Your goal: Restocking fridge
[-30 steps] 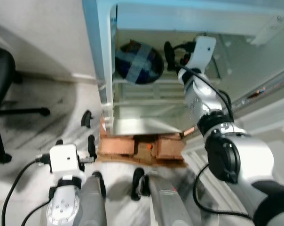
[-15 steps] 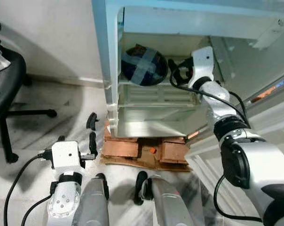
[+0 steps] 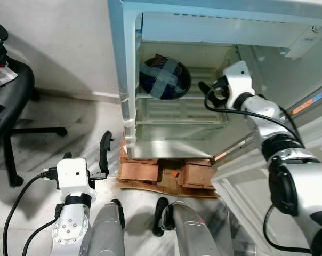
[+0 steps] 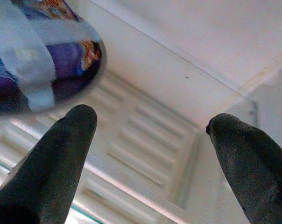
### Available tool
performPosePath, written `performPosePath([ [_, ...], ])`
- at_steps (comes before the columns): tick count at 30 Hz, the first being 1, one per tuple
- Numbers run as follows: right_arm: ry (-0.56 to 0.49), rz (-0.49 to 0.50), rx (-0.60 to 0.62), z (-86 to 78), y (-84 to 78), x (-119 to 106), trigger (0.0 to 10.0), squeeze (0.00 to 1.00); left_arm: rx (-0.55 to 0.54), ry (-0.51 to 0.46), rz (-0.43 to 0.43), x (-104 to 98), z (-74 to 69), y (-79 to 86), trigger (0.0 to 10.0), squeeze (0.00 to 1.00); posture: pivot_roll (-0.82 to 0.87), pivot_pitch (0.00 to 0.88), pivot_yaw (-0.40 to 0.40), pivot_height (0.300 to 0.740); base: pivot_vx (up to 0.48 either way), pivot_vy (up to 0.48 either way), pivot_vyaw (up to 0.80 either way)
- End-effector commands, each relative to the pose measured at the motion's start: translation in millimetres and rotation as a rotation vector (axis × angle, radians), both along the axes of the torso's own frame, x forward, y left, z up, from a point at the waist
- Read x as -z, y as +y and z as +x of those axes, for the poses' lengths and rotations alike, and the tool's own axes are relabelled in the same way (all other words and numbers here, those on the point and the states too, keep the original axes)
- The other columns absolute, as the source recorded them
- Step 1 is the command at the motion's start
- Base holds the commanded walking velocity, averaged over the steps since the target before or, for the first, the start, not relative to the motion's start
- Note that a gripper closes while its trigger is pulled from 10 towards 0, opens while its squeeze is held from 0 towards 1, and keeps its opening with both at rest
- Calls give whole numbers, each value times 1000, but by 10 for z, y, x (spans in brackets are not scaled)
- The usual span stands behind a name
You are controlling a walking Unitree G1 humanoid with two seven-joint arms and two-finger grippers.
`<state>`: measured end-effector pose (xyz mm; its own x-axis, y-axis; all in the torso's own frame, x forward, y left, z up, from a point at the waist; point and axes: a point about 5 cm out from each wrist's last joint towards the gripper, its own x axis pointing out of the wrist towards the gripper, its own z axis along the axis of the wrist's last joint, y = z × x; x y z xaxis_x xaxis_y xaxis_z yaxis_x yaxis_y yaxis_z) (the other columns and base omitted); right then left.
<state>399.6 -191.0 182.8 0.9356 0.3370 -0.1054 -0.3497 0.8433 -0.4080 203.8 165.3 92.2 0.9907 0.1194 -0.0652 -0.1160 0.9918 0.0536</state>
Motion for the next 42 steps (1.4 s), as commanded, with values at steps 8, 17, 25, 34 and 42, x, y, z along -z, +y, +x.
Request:
performPosePath([
  [8,304,-181,-289,-249,80,540,10000,0,23,14,0,35,23,-27,10000,0,282,158,-95,740,0,0,0],
  [17,417,-226,-538,-408,426,779,10000,0,36,9,1,26,31,-42,10000,0,294,168,-91,740,0,0,0],
  [25,446,-232,-589,-449,772,892,10000,0,54,27,-17,37,-39,-123,10000,0,301,222,-123,740,0,0,0],
  [34,372,-249,-598,-400,1202,793,10000,0,3,68,-52,49,-305,-179,10000,0,320,314,-181,740,0,0,0],
  [42,203,-287,-536,-266,1503,486,10000,0,-28,100,-69,62,-432,-204,10000,0,316,354,-214,740,0,0,0],
])
